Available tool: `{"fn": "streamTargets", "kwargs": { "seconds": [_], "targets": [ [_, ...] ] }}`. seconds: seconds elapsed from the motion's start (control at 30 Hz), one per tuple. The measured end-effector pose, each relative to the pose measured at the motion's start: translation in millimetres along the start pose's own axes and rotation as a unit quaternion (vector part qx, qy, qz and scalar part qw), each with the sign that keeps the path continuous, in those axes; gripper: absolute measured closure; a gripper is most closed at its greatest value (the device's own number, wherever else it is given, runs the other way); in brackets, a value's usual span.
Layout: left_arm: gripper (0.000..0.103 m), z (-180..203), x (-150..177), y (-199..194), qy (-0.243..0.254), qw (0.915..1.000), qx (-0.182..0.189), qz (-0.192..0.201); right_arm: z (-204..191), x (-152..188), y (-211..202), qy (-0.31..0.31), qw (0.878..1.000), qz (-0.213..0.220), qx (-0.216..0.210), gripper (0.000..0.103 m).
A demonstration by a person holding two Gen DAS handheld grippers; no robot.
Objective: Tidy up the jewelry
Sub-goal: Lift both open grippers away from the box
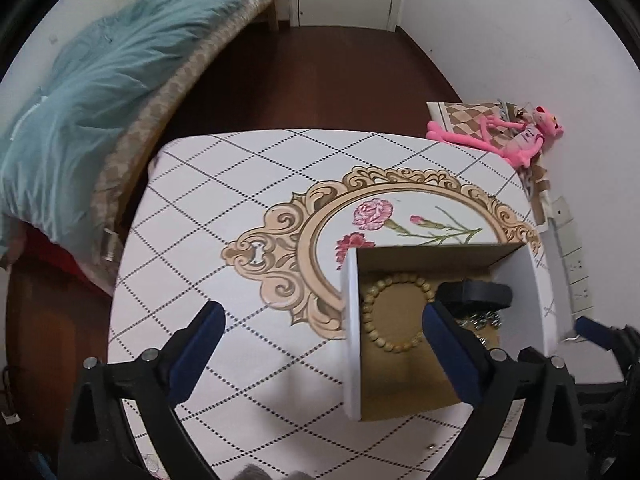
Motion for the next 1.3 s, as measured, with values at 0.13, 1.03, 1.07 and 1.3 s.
{"fn": "streamTargets", "kwargs": {
  "seconds": [0.13,1.03,1.07,1.3],
  "targets": [
    [0.001,-0.5,14.6,-0.6,-0.005,1.0000,-0.003,-0.006,5.0,6.4,2.6,0.003,1.000,0.002,0.012,0.005],
    [0.001,7.2,22.7,-83.1,-0.003,0.9980,-0.026,0.059,12.3,-0.4,-87.9,0.014,0.993,0.111,0.043,0.005],
    [0.001,8.4,21.5,-89.5,-0.005,0.9977,-0.023,0.063,12.2,-0.8,-94.7,0.013,0.992,0.118,0.044,0.005],
    [0.001,12.0,19.1,-120.7,-0.020,0.9960,-0.007,0.086,12.5,4.1,-135.7,0.026,0.988,0.150,0.030,0.005]
  ]
}}
Point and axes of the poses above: each gripper's, at about its wrist camera, not at the fingertips, and y roughly the way its jaws point, z to its right, x to its underside, the point moved 10 cm from there along y, roughly the way its jaws point, and after that the axes turned 8 degrees about z, right-handed, at the moved point
